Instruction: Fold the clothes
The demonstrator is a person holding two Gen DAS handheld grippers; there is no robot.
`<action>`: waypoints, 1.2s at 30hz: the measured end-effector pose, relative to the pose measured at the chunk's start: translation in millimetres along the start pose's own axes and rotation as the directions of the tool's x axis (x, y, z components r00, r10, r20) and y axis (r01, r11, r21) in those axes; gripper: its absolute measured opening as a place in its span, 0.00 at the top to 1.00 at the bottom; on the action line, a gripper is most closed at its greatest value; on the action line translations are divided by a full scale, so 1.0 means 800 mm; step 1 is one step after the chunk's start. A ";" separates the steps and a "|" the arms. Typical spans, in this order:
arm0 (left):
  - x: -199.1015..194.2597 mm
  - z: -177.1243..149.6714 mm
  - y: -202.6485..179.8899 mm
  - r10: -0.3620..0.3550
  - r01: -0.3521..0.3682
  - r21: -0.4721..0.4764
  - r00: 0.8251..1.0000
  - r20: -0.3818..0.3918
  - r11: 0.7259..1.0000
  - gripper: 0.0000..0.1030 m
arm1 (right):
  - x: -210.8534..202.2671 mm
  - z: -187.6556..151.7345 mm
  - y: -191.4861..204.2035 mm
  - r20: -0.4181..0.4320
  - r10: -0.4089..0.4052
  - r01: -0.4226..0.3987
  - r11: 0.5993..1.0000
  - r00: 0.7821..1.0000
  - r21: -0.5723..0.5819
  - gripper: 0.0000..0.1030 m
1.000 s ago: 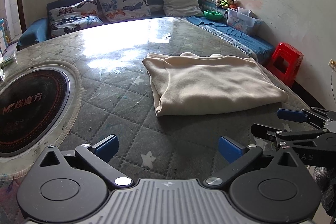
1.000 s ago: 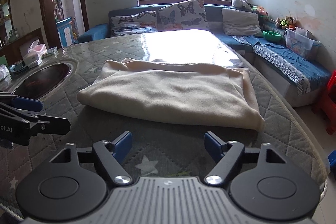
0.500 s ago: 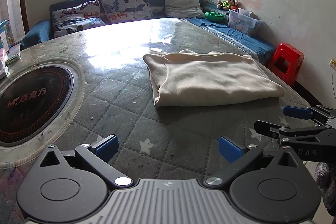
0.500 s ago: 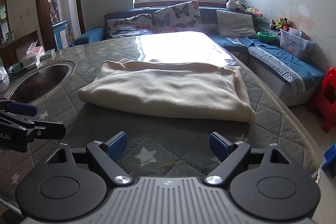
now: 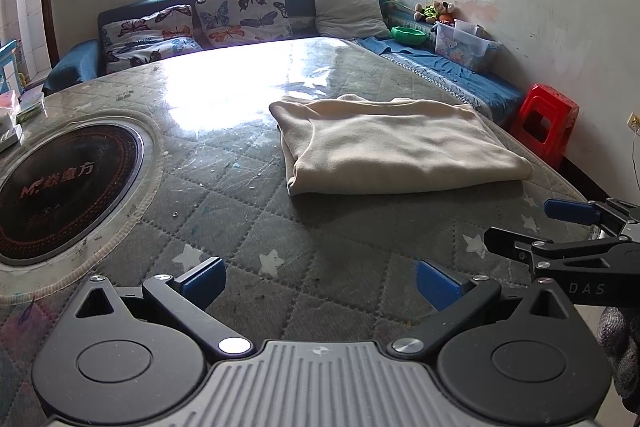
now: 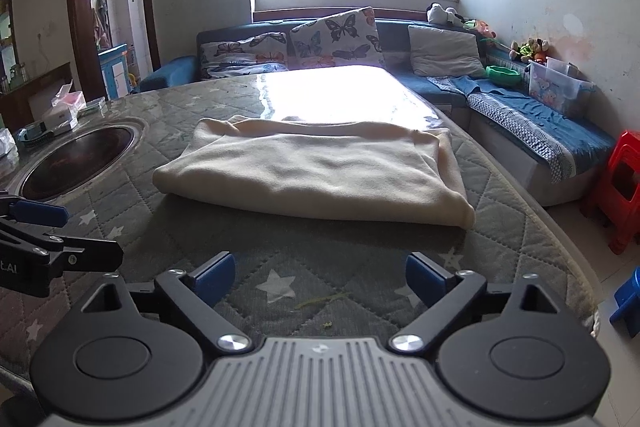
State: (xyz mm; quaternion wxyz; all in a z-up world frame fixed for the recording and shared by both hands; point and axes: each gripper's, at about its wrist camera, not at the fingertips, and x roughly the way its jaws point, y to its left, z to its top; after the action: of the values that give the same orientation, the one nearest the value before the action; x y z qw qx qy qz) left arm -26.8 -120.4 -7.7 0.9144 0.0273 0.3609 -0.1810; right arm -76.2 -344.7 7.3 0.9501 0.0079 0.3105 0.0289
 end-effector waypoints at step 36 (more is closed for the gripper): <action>-0.012 -0.013 -0.010 0.024 -0.025 0.016 0.999 0.040 1.000 0.00 | -0.017 -0.008 0.007 0.036 -0.037 0.037 0.999 0.999 0.002 0.00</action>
State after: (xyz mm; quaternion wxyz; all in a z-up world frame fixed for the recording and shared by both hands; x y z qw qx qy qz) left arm -43.0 -123.1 -8.5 0.9233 0.0358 0.3409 -0.1734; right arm -91.5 -340.1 10.5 0.9560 0.0033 0.2933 0.0108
